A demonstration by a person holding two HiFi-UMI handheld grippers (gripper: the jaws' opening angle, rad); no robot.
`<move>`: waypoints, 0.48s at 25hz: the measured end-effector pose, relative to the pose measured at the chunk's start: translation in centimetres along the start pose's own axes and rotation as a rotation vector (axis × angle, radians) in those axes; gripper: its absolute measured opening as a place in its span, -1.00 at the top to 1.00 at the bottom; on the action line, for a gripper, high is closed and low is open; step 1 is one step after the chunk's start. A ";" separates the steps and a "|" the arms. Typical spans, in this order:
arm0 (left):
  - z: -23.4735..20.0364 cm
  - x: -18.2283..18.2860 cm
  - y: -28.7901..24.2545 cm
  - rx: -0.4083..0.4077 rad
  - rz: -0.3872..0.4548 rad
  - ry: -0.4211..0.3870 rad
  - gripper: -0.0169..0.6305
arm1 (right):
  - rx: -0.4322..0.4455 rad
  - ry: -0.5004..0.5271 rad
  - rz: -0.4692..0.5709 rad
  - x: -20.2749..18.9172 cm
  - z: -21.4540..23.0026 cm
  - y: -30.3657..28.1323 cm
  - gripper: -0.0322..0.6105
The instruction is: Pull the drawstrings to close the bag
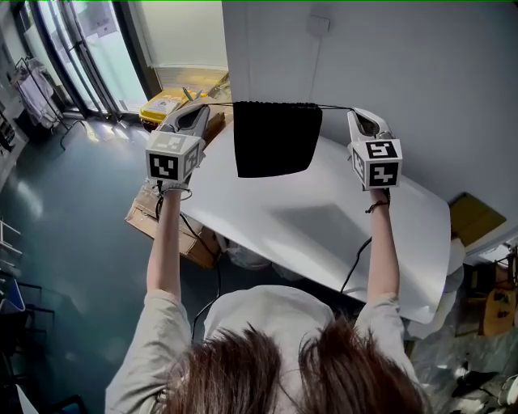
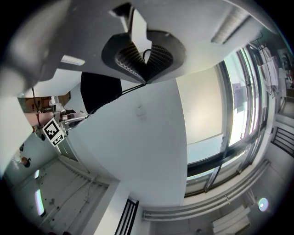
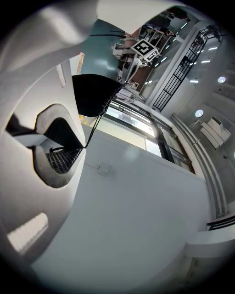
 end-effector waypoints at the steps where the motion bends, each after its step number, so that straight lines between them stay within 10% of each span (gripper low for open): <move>1: -0.1 0.0 0.1 0.001 0.001 0.006 0.96 | -0.003 -0.002 -0.001 0.0 -0.1 0.0 0.85; 12: -0.7 -0.6 0.5 0.025 -0.018 0.009 0.96 | -0.031 -0.027 -0.010 -0.3 -0.3 0.0 0.85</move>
Point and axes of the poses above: the fingertips, and each gripper's own axes: y backward along the fingers, z to its right, x out of its top, the point moved 7 cm from there along y, backward along the fingers, and after that the axes turned 1 degree about -x, right-handed, at the moved point
